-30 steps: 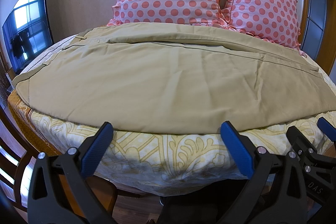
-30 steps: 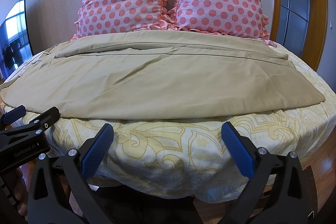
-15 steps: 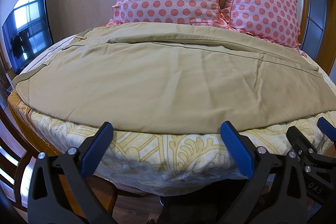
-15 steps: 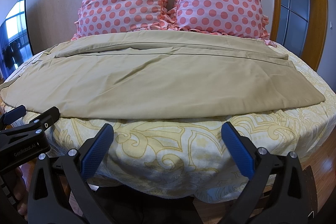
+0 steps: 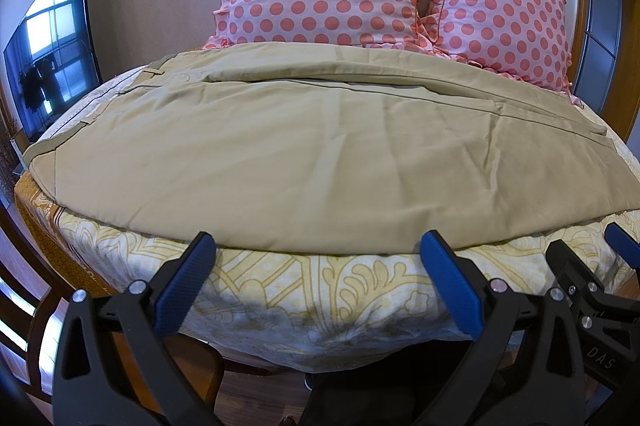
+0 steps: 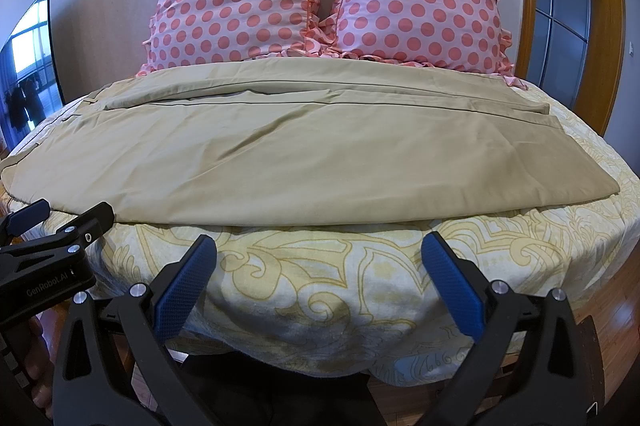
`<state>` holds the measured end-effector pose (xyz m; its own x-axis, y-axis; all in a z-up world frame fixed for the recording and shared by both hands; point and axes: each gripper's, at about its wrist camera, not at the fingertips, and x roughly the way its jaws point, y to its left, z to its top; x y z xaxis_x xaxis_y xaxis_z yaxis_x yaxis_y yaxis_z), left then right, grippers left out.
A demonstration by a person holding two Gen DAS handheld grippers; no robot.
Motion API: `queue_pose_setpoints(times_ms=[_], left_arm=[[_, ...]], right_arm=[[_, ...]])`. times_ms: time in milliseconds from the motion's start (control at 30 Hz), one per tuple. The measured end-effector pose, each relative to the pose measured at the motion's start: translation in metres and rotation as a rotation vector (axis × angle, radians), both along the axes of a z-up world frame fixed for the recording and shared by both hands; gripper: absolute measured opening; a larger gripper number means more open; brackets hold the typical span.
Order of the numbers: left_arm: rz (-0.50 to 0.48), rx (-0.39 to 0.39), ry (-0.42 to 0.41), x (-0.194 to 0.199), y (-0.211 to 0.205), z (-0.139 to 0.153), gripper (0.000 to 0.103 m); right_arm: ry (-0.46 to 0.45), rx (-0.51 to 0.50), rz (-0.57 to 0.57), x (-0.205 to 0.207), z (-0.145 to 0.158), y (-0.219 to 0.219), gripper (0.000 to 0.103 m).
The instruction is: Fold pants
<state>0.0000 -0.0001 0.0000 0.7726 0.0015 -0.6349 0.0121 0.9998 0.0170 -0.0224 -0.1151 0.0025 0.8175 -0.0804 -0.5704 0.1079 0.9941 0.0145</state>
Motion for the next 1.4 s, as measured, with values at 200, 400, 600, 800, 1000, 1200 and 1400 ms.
queue_pose_setpoints(times_ms=[200,400,600,800,1000,1200,1400], left_arm=[[0.0,0.0,0.0,0.0,0.0,0.0,0.101],[0.0,0.0,0.001,0.0,0.0,0.0,0.101],[0.0,0.0,0.0,0.0,0.0,0.0,0.101],[-0.001,0.0,0.0,0.0,0.0,0.0,0.101],[-0.002,-0.001,0.003,0.0,0.0,0.0,0.101],[0.0,-0.019,0.018,0.005,0.002,0.002,0.101],[0.006,0.035,0.009,0.005,-0.003,0.005,0.101]], right_arm=[[0.0,0.0,0.0,-0.001,0.0,0.001,0.102],[-0.004,0.001,0.003,-0.002,0.001,0.001,0.102],[-0.005,0.001,0.003,-0.002,0.001,0.001,0.102],[-0.004,0.001,0.004,-0.002,0.001,0.001,0.102],[0.002,-0.003,0.015,-0.004,0.001,0.001,0.102],[-0.011,-0.021,0.031,-0.001,0.01,-0.004,0.102],[-0.022,-0.004,0.031,0.004,0.019,-0.016,0.102]])
